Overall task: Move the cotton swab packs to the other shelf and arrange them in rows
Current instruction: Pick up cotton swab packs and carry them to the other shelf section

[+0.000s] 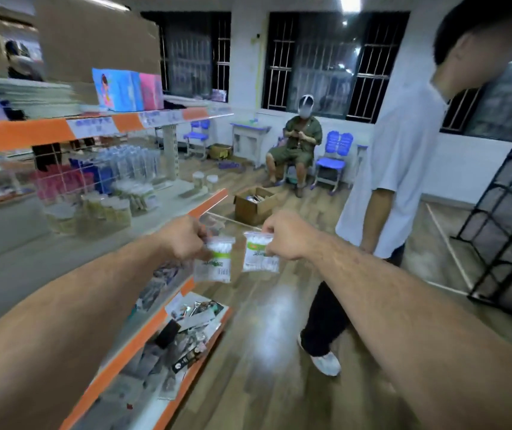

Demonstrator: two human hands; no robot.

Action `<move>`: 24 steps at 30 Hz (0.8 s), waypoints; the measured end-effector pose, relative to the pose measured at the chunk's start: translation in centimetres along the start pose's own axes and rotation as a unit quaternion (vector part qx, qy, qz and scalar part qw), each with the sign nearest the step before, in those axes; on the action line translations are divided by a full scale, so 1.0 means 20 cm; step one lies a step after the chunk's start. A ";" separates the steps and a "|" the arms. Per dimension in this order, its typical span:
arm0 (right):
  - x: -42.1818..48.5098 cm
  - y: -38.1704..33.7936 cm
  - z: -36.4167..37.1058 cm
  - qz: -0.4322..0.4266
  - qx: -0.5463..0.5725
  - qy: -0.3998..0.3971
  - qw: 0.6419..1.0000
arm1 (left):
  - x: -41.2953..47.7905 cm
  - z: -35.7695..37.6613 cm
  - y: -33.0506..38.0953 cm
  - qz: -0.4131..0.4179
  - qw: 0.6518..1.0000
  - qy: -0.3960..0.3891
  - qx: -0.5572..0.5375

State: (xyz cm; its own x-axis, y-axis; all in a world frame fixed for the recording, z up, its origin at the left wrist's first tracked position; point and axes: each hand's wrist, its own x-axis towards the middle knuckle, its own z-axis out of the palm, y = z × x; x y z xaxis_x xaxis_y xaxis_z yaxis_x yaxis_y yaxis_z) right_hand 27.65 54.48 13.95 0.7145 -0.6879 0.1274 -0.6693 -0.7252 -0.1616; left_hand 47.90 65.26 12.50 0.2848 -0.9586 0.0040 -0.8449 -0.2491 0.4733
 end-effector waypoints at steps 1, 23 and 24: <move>0.01 0.07 -0.01 0.004 0.004 0.000 1.000 | 0.06 0.02 0.05 0.007 1.000 -0.003 -0.002; 1.12 0.93 0.00 0.094 0.029 0.008 0.995 | 1.68 0.14 0.22 0.052 0.997 -0.049 -0.011; 1.18 0.95 0.01 0.090 0.030 0.001 0.996 | 1.74 0.13 0.20 0.049 0.998 -0.049 -0.008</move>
State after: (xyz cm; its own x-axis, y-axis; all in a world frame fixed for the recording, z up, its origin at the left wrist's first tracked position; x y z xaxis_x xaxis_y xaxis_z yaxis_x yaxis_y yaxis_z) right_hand 31.90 24.45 13.78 0.5838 -0.8066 0.0928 -0.7732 -0.5872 -0.2395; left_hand 53.15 30.62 12.21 0.1545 -0.9874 -0.0336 -0.8590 -0.1510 0.4892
